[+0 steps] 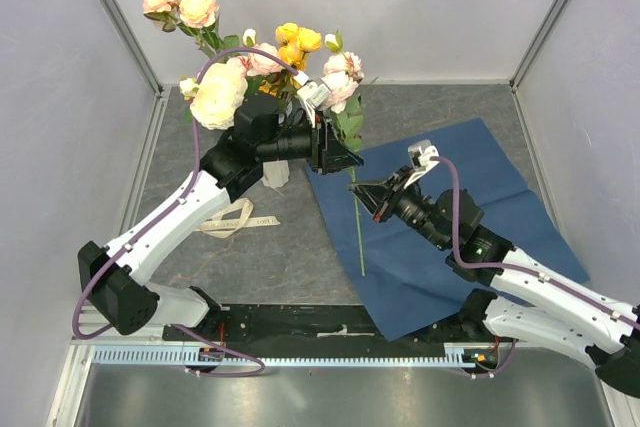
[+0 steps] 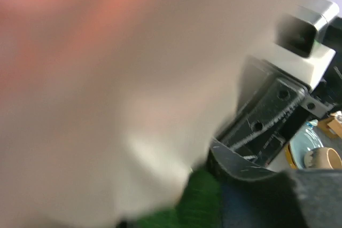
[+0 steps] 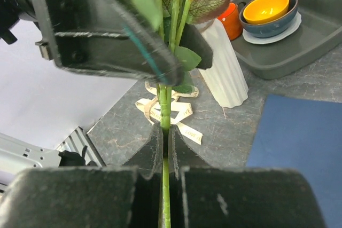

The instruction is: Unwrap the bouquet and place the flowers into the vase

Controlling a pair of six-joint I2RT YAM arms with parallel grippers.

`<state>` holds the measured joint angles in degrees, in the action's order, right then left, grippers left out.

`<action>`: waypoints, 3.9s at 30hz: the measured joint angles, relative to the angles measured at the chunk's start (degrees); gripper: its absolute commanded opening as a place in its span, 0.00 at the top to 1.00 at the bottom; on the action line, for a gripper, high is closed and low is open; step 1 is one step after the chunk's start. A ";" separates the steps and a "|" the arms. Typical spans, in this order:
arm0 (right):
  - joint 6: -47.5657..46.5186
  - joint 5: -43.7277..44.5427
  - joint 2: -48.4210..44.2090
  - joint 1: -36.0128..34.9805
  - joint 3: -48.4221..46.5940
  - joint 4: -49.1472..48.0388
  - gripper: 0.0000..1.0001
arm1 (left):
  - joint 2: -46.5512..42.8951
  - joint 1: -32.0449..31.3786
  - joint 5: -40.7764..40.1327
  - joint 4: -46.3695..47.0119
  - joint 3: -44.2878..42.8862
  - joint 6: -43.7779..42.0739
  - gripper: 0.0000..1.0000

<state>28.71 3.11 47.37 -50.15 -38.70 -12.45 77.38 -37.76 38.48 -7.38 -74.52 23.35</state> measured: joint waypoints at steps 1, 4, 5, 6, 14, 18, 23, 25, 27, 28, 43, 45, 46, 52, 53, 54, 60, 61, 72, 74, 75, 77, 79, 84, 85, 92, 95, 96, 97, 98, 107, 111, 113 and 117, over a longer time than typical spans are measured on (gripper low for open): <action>-0.55 1.36 0.31 -1.27 -0.13 -0.04 1.00 | 0.00 0.00 -0.26 -0.24 -0.02 0.00 0.66; -2.23 4.66 1.22 -4.11 -0.61 0.04 1.00 | 0.00 0.00 -0.83 -0.39 -0.28 0.02 0.71; -2.73 5.86 1.60 -4.74 -0.83 0.04 1.00 | 0.00 0.00 -1.01 -0.68 -0.57 0.02 0.71; -3.28 7.06 1.90 -5.38 -1.03 0.00 1.00 | 0.00 0.00 -1.11 -0.79 -0.63 0.02 0.69; -6.12 13.44 2.27 -8.04 -1.27 0.09 1.00 | -0.02 0.00 -2.47 -2.12 -0.85 -0.04 0.59; -6.97 15.19 1.99 -8.24 -1.27 0.63 1.00 | -0.07 0.00 -2.47 -2.47 -0.87 -0.04 0.61; -7.69 16.35 1.81 -8.63 -1.27 1.03 1.00 | -0.20 0.00 -2.43 -2.43 -0.87 -0.07 0.74; -7.87 16.44 1.84 -8.76 -1.27 1.05 1.00 | -0.42 0.00 -2.40 -2.36 -0.87 -0.07 0.90; -8.11 16.44 2.03 -9.03 -1.31 1.05 1.00 | -0.70 -0.04 -2.16 -2.34 -0.87 -0.07 0.98; -8.26 16.48 2.29 -9.18 -1.49 1.07 0.98 | -0.87 -0.15 -2.16 -2.36 -0.87 -0.07 0.98; -8.22 28.00 6.29 -9.73 -6.01 12.26 0.02 | -9.53 -0.24 -15.21 -4.42 -0.85 -11.37 0.98; -7.93 30.32 5.31 -9.75 -6.01 14.08 0.02 | -11.30 -0.20 -19.43 -4.83 -0.83 -14.36 0.98; -7.89 31.19 4.61 -9.75 -6.01 14.60 0.02 | -12.28 0.00 -21.66 -4.98 -0.72 -16.11 0.98; -7.89 33.88 2.10 -9.64 -6.01 15.17 0.02 | -18.45 6.38 -30.29 -3.50 1.64 -21.24 0.98; -7.89 33.99 2.16 -9.64 -6.01 15.32 0.02 | -19.06 6.71 -30.93 -3.06 1.92 -21.33 0.98; -7.87 34.07 2.25 -9.64 -6.01 15.69 0.02 | -19.71 8.70 -31.43 -2.64 2.01 -21.40 0.98; -7.69 34.25 2.27 -9.64 -6.01 17.22 0.02 | -20.28 10.64 -32.41 0.63 1.22 -23.30 0.98; -7.67 34.27 2.19 -9.64 -6.01 17.40 0.02 | -20.02 10.64 -32.50 0.72 0.81 -23.89 0.98; -7.41 34.49 -1.53 -9.62 -5.68 18.34 0.02 | -16.94 10.69 -33.92 0.48 -5.97 -28.26 0.98; -7.30 34.67 -1.99 -9.64 -5.68 18.73 0.02 | -16.35 10.69 -33.92 0.24 -7.85 -29.07 0.98; -7.28 34.71 -2.25 -9.62 -5.68 18.97 0.02 | -16.17 10.69 -33.94 0.22 -8.52 -29.42 0.98; -7.26 34.88 -2.82 -9.62 -5.64 19.41 0.02 | -15.98 10.69 -34.07 0.22 -9.57 -30.32 0.98; -7.17 35.01 -3.48 -9.62 -5.46 19.67 0.02 | -16.00 10.69 -34.27 0.22 -9.90 -31.01 0.98; -6.99 35.36 -4.17 -9.62 -5.20 20.39 0.02 | -15.98 10.69 -35.47 -0.31 -9.92 -32.79 0.98; -6.99 35.36 -4.17 -9.62 -5.20 20.48 0.02 | -15.98 10.69 -35.63 -0.35 -9.92 -33.05 0.98; -6.84 35.34 -4.02 -9.62 -5.20 20.81 0.02 | -16.33 10.69 -36.92 -0.20 -8.55 -33.83 0.98; -6.84 35.34 -3.72 -9.62 -5.20 20.90 0.02 | -16.35 10.69 -37.00 -0.22 -6.73 -33.83 0.98; -6.84 35.34 -3.61 -9.62 -5.20 20.96 0.02 | -16.35 10.69 -37.03 -0.22 -6.08 -33.83 0.98; -6.84 35.34 -3.48 -9.62 -5.20 21.00 0.02 | -16.35 10.69 -37.03 -0.24 -5.44 -33.83 0.98; -6.84 35.34 -3.37 -9.62 -5.20 21.05 0.02 | -16.35 10.69 -37.05 -0.22 -4.85 -33.83 0.98; -6.84 35.36 -2.14 -9.60 -5.20 21.16 0.02 | -16.61 10.69 -37.07 1.64 0.46 -33.79 0.98; -6.84 35.39 -1.73 -9.57 -5.20 21.16 0.02 | -16.81 10.69 -38.47 2.82 3.19 -33.77 0.98; -6.78 35.43 -1.55 -9.57 -5.20 21.16 0.02 | -16.85 10.69 -39.28 3.54 4.42 -33.77 0.98; -6.14 35.60 -1.53 -9.57 -5.09 21.11 0.02 | -17.09 10.69 -41.42 6.27 6.45 -33.75 0.98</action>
<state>22.57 38.72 45.84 -59.72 -43.79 8.67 60.29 -27.07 -2.94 -1.10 -68.07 -10.39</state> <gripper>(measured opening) 0.982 0.045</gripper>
